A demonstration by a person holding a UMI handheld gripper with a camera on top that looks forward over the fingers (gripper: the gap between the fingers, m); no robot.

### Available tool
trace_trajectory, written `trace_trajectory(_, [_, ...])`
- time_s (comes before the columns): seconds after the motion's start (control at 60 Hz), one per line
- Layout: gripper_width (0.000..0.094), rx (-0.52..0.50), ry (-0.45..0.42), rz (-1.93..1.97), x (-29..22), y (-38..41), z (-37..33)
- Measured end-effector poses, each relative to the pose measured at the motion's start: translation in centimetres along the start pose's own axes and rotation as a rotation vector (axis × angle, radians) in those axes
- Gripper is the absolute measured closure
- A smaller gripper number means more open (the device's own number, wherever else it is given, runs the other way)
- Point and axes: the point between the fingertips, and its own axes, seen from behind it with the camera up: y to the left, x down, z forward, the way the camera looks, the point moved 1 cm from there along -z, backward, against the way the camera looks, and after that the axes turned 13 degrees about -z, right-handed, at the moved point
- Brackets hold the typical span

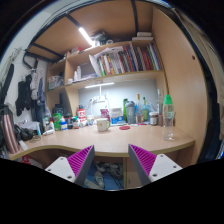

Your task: Pour water

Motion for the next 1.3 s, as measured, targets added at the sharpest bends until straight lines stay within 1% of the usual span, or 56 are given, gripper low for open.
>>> trace_trajectory(0.083, [0.0143,0.000,0.009,0.015,0.1,-0.2,0.5])
trace_trajectory(0.283, [0.0147,0.031,-0.010,-0.021,0.2,-2.5,2.7])
trace_trajectory(0.35, [0.0147,0.083,-0.018,-0.059,0.1,-5.5,3.6])
trace_trajectory(0.483, [0.0149,0.248,-0.016,-0.093,0.2,-14.1,6.5])
trace_trajectory(0.633, [0.0152,0.354,0.011,-0.106,0.6,-21.6,11.3])
trace_trajectory(0.75, [0.0152,0.397,0.050,-0.105,1.5,-26.1,15.2])
trace_trajectory(0.95, [0.0152,0.436,0.065,-0.121,1.9,-31.1,20.8])
trace_trajectory(0.983, [0.0168,0.431,0.071,-0.116,2.4,-31.4,22.2])
trace_trajectory(1.05, [0.0444,0.422,0.076,-0.086,2.7,-31.8,23.6])
trace_trajectory(1.1, [0.0451,0.455,0.073,-0.073,2.7,-32.5,23.7])
trace_trajectory(1.233, [0.0561,0.453,0.054,-0.083,2.8,-32.2,23.8])
trace_trajectory(1.25, [0.0589,0.458,0.054,-0.082,2.8,-32.3,23.8])
trace_trajectory(1.3, [0.0590,0.470,0.060,-0.079,2.7,-32.2,24.1])
